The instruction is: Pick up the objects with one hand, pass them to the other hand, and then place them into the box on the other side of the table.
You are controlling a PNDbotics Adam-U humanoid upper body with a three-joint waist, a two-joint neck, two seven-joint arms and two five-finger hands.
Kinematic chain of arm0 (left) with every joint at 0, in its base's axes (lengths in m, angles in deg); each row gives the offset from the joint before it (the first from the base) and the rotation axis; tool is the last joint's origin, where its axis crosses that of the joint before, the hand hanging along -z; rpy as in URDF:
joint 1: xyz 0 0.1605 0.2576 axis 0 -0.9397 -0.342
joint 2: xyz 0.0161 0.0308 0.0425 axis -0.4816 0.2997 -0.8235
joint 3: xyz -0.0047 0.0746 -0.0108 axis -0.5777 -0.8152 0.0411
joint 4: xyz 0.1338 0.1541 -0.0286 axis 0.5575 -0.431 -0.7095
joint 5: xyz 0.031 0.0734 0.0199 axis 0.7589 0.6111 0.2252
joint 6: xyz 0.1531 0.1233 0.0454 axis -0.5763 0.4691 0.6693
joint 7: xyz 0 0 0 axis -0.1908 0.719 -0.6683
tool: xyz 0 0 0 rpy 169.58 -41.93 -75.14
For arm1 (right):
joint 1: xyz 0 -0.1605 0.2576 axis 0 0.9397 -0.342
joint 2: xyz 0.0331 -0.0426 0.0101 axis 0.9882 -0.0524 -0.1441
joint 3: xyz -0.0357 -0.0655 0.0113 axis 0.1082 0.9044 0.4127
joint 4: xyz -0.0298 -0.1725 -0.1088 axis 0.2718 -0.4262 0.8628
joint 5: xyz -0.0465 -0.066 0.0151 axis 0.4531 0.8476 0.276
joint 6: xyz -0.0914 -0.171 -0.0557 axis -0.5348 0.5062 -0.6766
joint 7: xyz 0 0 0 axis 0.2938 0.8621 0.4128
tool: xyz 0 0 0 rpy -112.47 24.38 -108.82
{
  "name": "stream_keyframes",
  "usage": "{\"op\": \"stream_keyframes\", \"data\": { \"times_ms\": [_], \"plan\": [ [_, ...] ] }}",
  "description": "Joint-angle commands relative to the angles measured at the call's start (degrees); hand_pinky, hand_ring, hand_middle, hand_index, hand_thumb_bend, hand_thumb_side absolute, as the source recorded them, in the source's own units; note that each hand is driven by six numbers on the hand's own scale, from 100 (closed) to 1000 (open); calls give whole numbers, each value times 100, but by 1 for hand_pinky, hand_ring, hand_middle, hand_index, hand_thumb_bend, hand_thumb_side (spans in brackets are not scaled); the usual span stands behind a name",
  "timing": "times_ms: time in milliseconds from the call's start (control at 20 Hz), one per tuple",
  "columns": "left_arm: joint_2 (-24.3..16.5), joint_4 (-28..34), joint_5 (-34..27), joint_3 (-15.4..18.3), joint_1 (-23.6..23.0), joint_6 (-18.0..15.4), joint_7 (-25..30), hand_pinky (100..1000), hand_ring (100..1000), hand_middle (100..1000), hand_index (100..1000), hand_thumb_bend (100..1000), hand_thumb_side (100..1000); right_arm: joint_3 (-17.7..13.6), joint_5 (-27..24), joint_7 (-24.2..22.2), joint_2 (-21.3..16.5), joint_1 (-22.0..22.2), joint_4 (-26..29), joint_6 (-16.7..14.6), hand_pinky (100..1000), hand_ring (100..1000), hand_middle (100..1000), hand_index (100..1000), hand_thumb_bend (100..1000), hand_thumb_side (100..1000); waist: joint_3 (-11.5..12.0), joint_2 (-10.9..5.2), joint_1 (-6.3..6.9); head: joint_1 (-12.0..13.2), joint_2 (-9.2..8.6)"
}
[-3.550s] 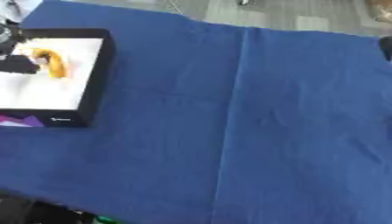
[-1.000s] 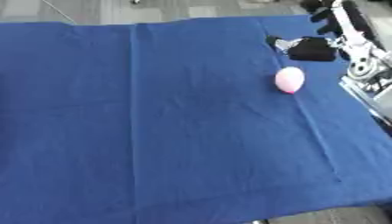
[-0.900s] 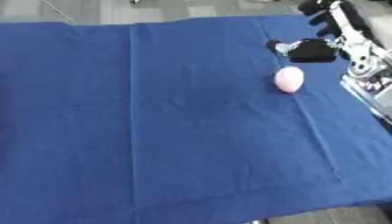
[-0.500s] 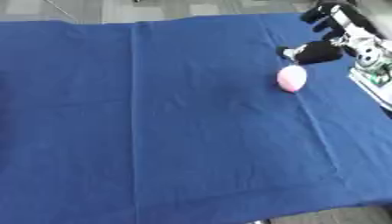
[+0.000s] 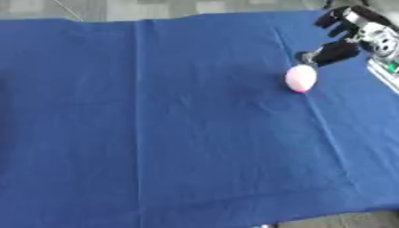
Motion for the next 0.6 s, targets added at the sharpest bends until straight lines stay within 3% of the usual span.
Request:
{"op": "stream_keyframes", "data": {
  "times_ms": [50,600],
  "plan": [
    [-156,55,42,35,86,23,26,720,645,619,746,100,564,3,258,-314,-306,-108,-111,4,859,838,824,817,444,153,12,-71,6,-27,-90],
    [-112,66,76,32,101,85,60,721,647,621,747,100,559,166,1069,-1186,-244,-200,-408,-61,909,856,835,820,414,100,67,-21,30,-83,-109]
  ]
}}
